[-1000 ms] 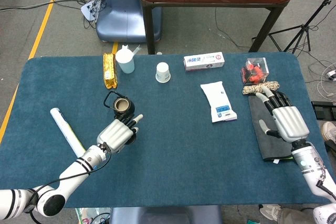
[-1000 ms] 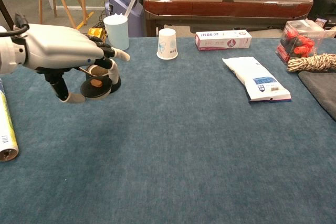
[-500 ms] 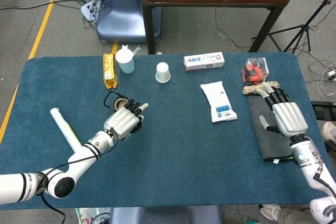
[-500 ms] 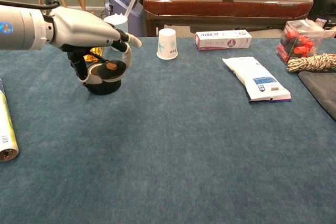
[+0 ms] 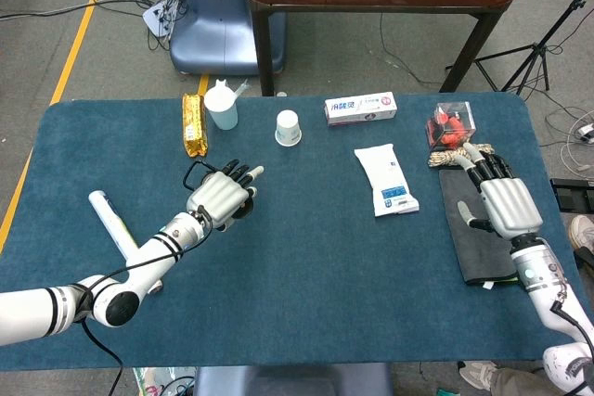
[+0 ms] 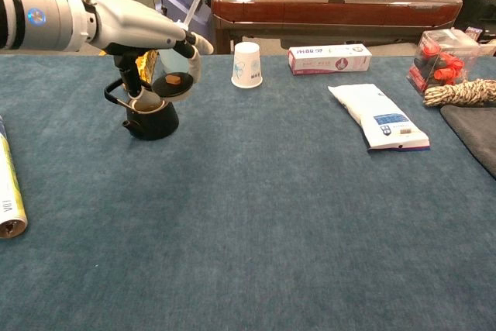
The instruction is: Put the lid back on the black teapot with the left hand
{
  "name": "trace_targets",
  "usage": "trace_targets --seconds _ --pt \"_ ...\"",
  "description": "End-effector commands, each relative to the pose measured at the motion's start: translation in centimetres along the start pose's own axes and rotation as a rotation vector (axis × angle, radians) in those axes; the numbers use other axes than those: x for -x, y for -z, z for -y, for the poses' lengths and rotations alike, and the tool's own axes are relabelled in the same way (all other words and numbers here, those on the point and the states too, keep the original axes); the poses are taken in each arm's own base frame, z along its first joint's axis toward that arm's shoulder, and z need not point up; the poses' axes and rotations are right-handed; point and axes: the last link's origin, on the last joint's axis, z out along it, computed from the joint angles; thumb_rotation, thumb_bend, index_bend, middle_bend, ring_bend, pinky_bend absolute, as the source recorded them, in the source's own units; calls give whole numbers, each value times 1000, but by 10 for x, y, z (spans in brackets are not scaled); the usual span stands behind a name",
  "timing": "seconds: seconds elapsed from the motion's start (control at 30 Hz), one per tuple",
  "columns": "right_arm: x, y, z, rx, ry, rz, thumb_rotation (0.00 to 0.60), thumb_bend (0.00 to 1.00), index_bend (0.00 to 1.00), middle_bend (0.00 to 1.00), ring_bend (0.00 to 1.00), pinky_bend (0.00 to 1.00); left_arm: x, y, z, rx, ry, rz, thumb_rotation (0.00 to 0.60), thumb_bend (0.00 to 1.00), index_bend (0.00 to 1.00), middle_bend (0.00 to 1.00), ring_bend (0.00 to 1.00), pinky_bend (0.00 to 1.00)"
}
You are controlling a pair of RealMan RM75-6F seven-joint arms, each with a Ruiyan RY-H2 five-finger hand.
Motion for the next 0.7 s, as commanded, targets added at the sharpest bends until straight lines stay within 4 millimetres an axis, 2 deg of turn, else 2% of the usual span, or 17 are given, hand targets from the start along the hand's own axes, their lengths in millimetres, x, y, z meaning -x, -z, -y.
trace_targets --seconds 0.03,0.7 --pt "0 -2 1 4 1 1 600 435 29 0 0 0 -1 -7 1 11 3 2 600 322 333 0 0 0" --pt "4 -18 -1 41 -1 14 600 435 29 0 0 0 -1 -50 19 28 32 23 600 323 334 0 0 0"
